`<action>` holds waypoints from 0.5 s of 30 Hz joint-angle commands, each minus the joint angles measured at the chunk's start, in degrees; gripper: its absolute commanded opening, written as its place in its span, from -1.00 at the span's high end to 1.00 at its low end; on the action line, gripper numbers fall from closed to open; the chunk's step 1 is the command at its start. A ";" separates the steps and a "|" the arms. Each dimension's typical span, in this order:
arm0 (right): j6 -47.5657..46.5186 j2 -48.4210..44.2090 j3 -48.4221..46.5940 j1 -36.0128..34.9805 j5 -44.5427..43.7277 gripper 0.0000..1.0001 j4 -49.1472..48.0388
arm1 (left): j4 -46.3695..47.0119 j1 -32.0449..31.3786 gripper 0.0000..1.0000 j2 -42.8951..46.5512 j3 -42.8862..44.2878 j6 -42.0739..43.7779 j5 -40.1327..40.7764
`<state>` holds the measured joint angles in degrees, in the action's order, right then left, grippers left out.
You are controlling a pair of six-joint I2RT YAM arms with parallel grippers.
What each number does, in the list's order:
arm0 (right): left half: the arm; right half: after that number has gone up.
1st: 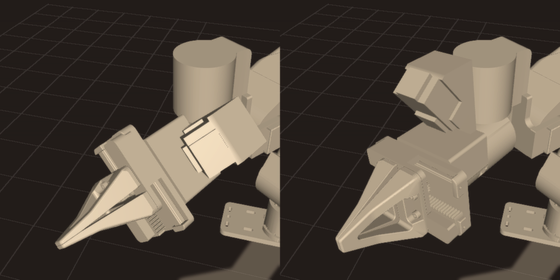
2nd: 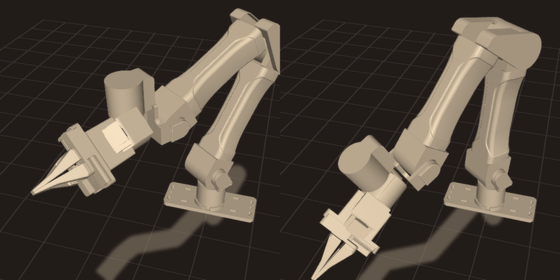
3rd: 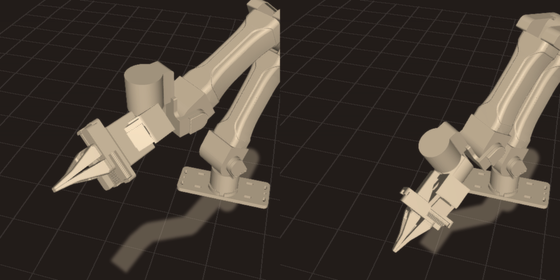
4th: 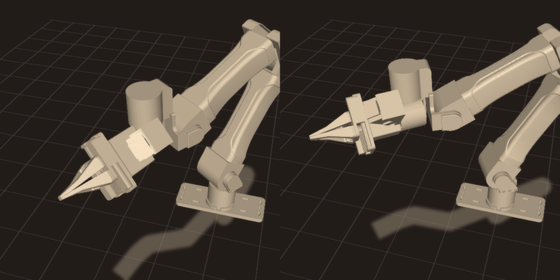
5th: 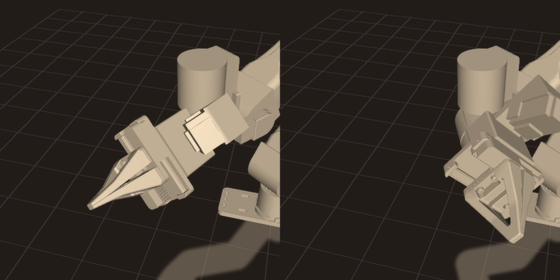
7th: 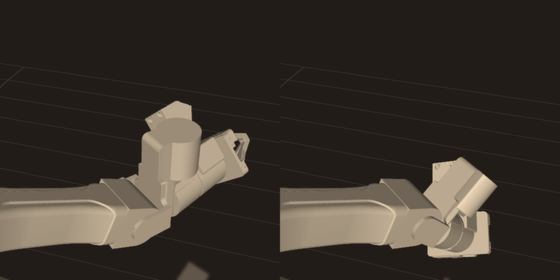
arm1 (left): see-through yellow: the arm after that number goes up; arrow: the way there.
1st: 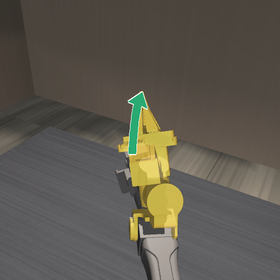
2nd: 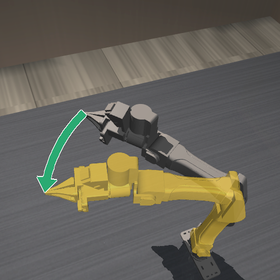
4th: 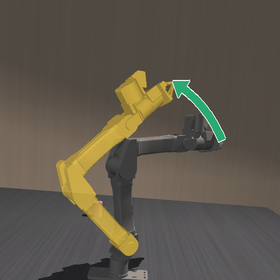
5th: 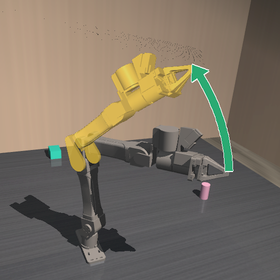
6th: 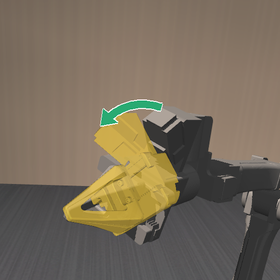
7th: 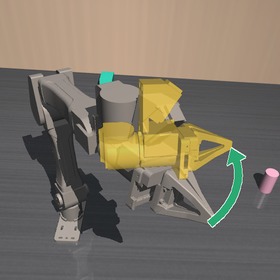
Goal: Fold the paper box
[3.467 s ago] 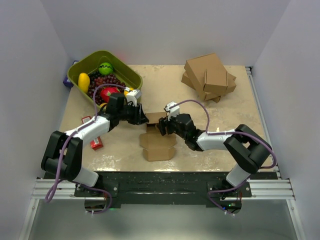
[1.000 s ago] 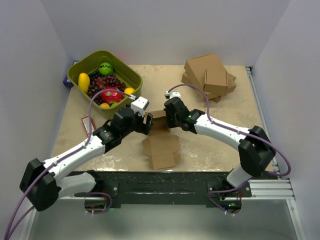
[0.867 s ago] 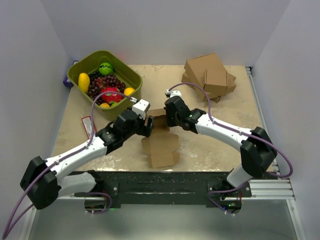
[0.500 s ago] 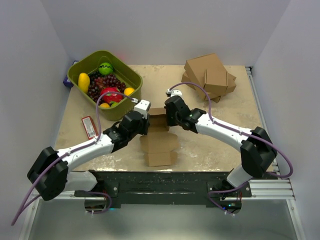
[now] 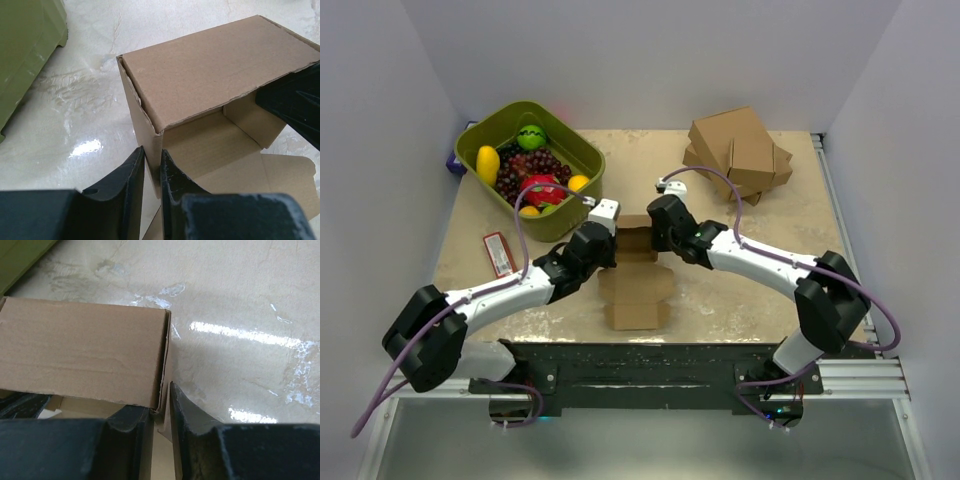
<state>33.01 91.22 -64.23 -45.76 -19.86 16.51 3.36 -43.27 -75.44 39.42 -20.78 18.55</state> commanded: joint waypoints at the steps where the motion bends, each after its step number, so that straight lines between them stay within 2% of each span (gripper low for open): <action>1: 2.40 1.24 0.86 0.41 -6.07 0.51 -4.99 | 2.97 -0.50 0.99 -0.41 1.45 -2.25 0.44; 10: 2.85 4.14 1.21 0.41 -9.68 0.47 -5.87 | 3.32 -0.77 1.00 -0.59 1.45 -3.39 0.18; 15: 2.93 6.51 0.77 0.23 -12.38 0.62 -5.27 | 3.68 -1.12 1.00 -0.67 1.80 -4.01 0.61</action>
<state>35.18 95.70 -63.42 -45.91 -25.12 11.75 3.36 -43.31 -76.58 39.42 -23.44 18.92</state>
